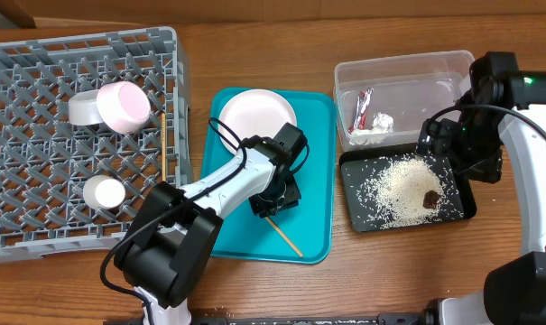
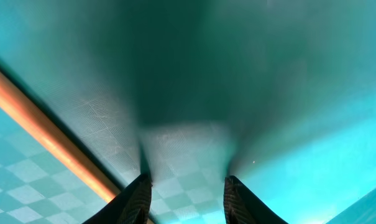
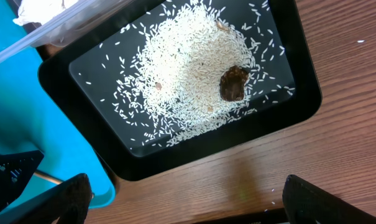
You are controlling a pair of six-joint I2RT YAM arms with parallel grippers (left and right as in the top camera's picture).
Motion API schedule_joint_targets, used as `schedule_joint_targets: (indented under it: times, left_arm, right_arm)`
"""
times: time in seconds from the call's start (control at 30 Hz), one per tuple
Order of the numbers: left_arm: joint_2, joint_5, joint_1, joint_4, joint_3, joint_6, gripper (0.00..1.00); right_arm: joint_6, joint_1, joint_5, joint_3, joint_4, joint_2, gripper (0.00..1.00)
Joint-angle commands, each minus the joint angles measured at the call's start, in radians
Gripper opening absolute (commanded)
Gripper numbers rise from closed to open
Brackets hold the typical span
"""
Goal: Sort waste into correct bins and load items into the dishwasher
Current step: 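Reach the left gripper back to the tray and grasp the second chopstick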
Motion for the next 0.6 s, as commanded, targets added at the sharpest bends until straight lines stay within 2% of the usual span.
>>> schedule_joint_targets:
  times: [0.0,0.2,0.3,0.57]
  left_arm:
    - [0.018,-0.018,0.019,-0.015,0.011,0.014,0.41]
    - [-0.055,-0.093,0.031,-0.088,0.066,0.026,0.44]
    - [-0.090,-0.126,0.031,-0.141,0.066,-0.036,0.44]
    - [-0.090,-0.120,0.009,-0.158,0.026,-0.089,0.45]
  right_arm:
    - [0.001,-0.003,-0.001,0.004,0.002,-0.008,1.00]
    - [0.001,-0.003,-0.001,0.004,0.002,-0.008,1.00]
    - [0.001,-0.003,-0.001,0.004,0.003,-0.008,1.00]
    - [0.001,-0.003,-0.001,0.004,0.002,-0.008,1.00]
